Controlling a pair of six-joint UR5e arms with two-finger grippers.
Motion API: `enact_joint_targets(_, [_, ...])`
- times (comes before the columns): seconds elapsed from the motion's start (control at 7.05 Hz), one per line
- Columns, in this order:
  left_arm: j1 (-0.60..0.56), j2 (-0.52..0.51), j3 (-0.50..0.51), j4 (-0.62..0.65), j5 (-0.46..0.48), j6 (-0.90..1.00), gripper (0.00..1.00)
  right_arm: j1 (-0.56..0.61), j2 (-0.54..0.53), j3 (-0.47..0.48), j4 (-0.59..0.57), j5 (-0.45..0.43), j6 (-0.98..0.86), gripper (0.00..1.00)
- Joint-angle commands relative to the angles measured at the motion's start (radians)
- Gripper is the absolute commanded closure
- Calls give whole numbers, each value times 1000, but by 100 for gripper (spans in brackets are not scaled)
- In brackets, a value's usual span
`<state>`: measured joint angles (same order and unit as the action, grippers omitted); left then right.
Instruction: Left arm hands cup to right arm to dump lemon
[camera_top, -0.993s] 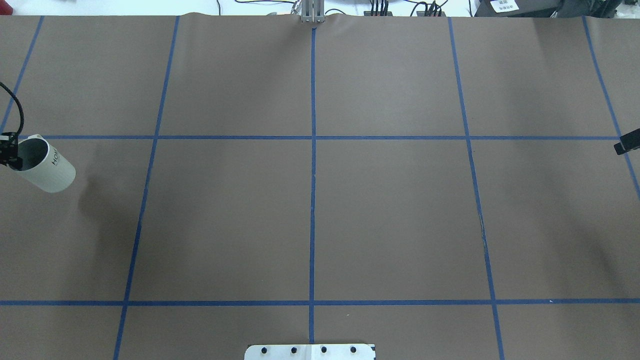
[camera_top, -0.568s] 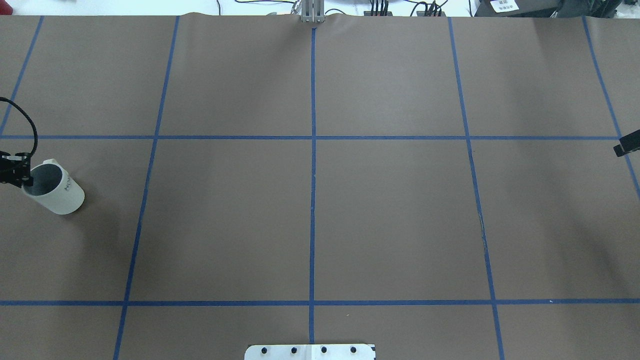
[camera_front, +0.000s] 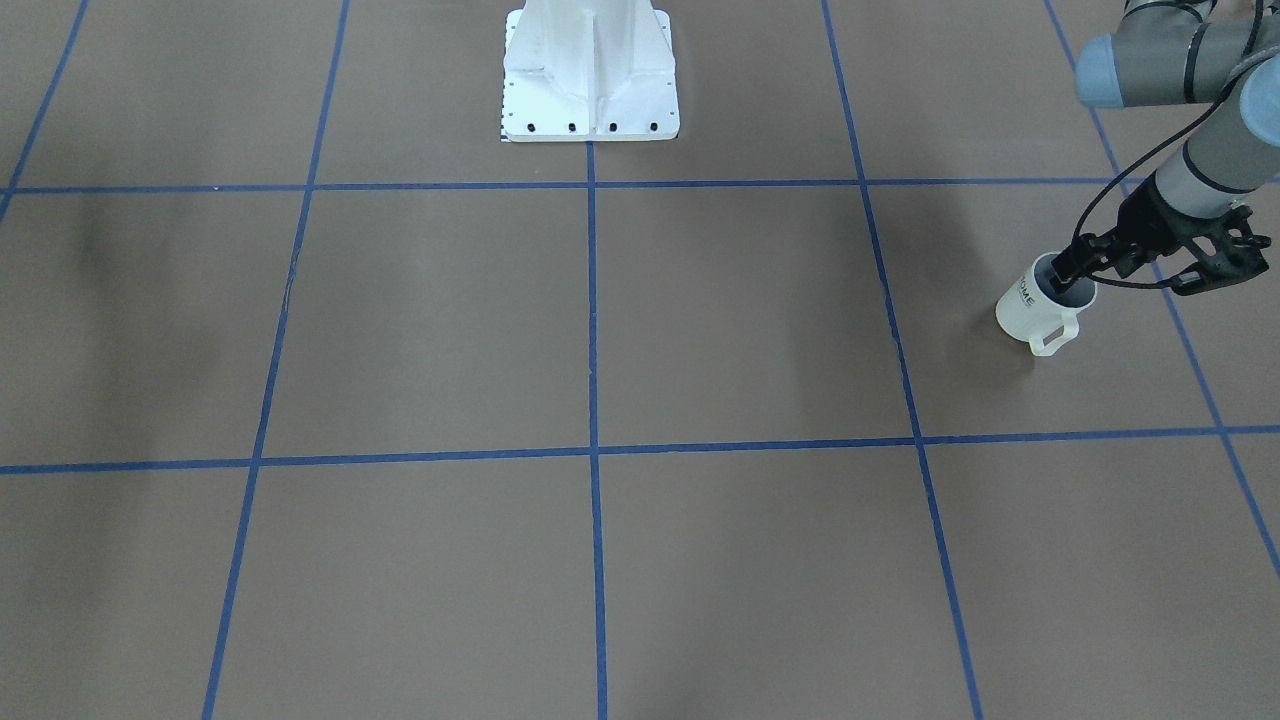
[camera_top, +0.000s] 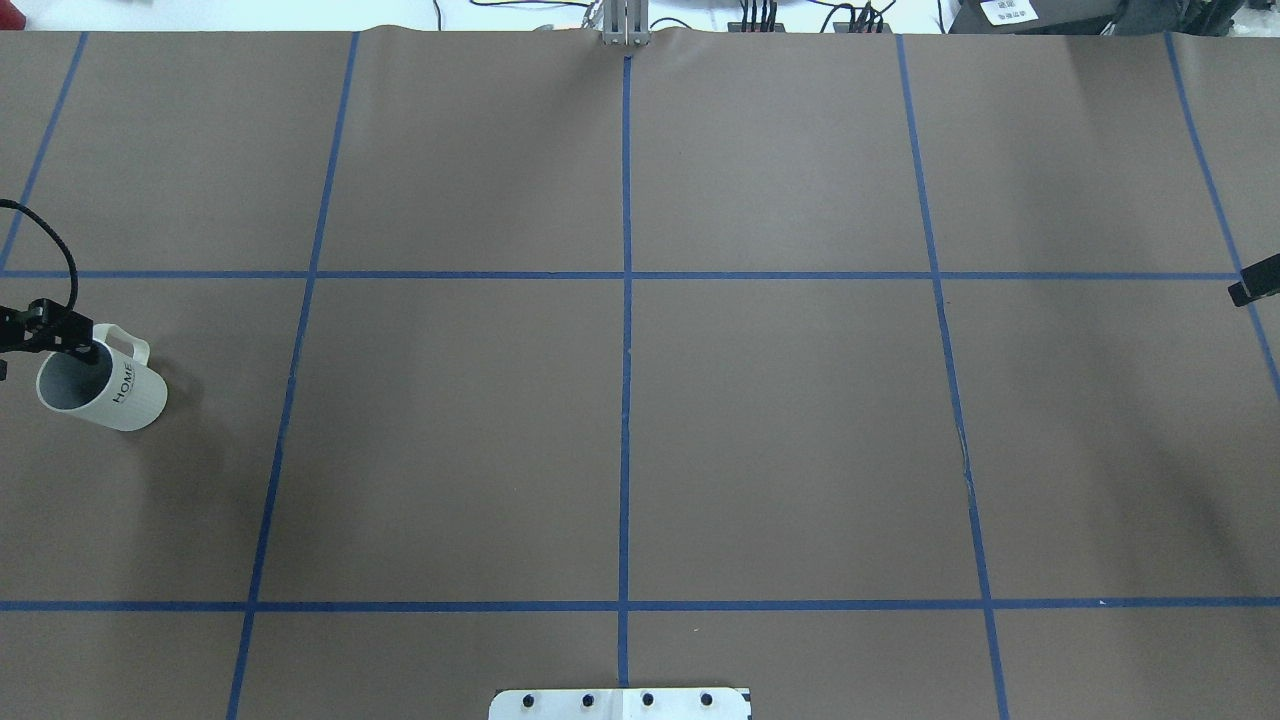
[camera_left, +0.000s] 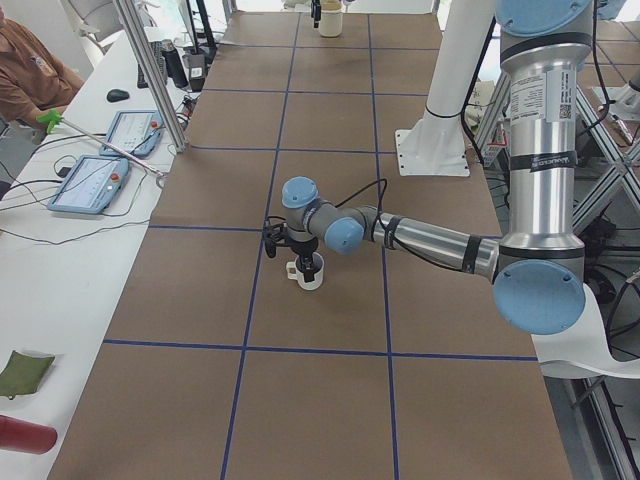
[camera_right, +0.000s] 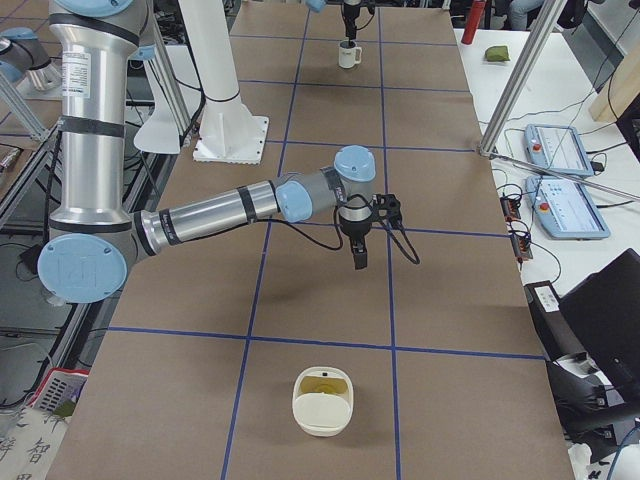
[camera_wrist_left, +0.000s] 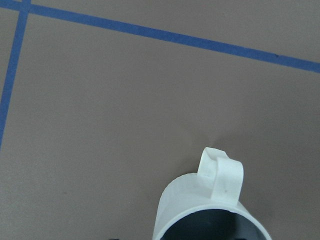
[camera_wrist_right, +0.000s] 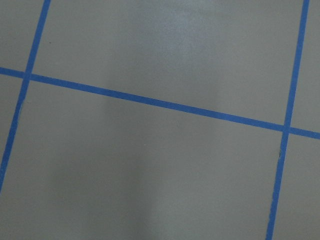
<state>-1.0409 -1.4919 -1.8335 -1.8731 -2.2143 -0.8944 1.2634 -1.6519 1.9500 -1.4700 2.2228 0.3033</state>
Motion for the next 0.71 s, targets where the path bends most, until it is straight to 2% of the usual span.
enact_joint_targets(0.0, [-62, -7, -30, 5, -7, 87, 0, 5, -12, 0, 62, 3, 14, 0])
enact_joint_targets(0.14, [-103, -10, -27, 12, -1, 277, 0, 16, -17, -5, 60, 1, 13, 0])
enact_joint_targets(0.28, [-198, -17, -12, 38, -4, 387, 0, 54, -17, -10, 62, 8, -2, 0])
enact_joint_targets(0.57, [-377, -153, 43, 287, -4, 747, 0, 124, -17, -40, 50, 12, -73, 0])
